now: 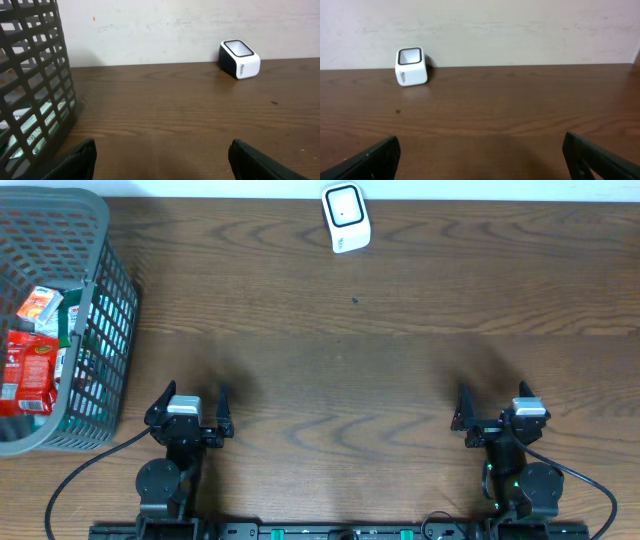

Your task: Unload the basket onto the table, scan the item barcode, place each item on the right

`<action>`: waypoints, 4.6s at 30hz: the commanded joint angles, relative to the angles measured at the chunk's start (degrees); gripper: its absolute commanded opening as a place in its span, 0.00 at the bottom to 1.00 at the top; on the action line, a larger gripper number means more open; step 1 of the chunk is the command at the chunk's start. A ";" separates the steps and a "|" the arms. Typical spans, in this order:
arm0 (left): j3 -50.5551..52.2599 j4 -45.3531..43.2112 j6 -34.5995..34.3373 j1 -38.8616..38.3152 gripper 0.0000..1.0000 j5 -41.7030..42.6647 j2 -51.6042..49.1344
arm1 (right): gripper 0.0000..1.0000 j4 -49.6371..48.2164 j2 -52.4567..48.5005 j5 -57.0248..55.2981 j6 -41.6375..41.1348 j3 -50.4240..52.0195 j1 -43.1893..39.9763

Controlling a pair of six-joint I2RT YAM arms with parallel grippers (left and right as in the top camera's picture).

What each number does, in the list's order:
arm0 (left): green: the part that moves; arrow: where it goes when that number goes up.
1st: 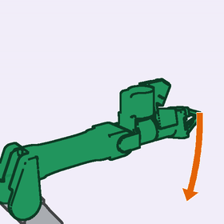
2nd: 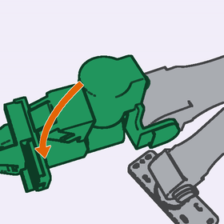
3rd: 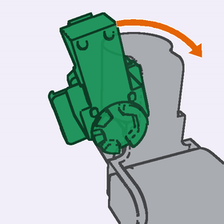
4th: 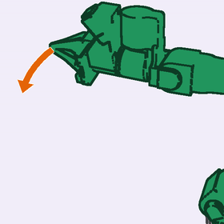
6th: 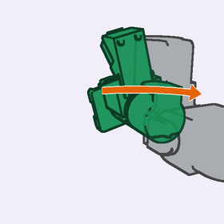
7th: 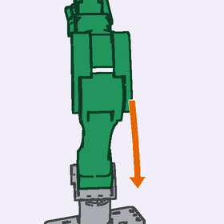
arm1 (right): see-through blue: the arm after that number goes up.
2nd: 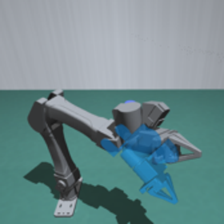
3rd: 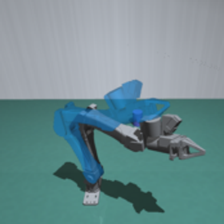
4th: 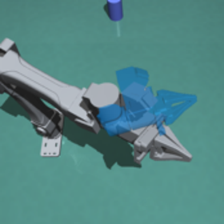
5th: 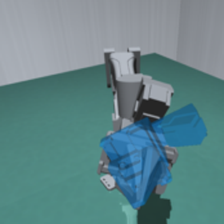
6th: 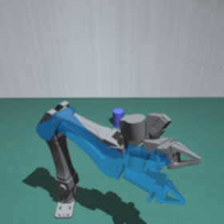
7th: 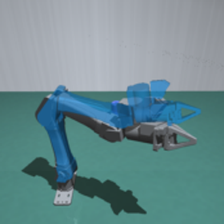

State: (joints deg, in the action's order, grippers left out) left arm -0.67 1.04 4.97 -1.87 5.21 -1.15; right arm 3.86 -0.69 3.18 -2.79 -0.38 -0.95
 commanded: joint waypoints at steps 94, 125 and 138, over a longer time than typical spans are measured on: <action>-19.37 16.74 -16.02 0.24 0.85 13.51 -3.10 | 0.99 0.22 -0.07 -0.11 0.04 0.09 -0.72; -136.34 83.25 -13.79 6.03 0.98 -11.91 -88.41 | 0.99 0.24 -0.07 -0.13 0.04 0.09 -0.72; -132.28 87.54 -16.70 32.74 0.98 -12.13 -89.50 | 0.99 0.22 -0.07 -0.11 0.04 0.09 -0.72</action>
State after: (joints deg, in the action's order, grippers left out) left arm -134.96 88.47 -10.74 27.09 -5.61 -89.93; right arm 3.86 -0.99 3.07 -2.79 -0.36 -0.95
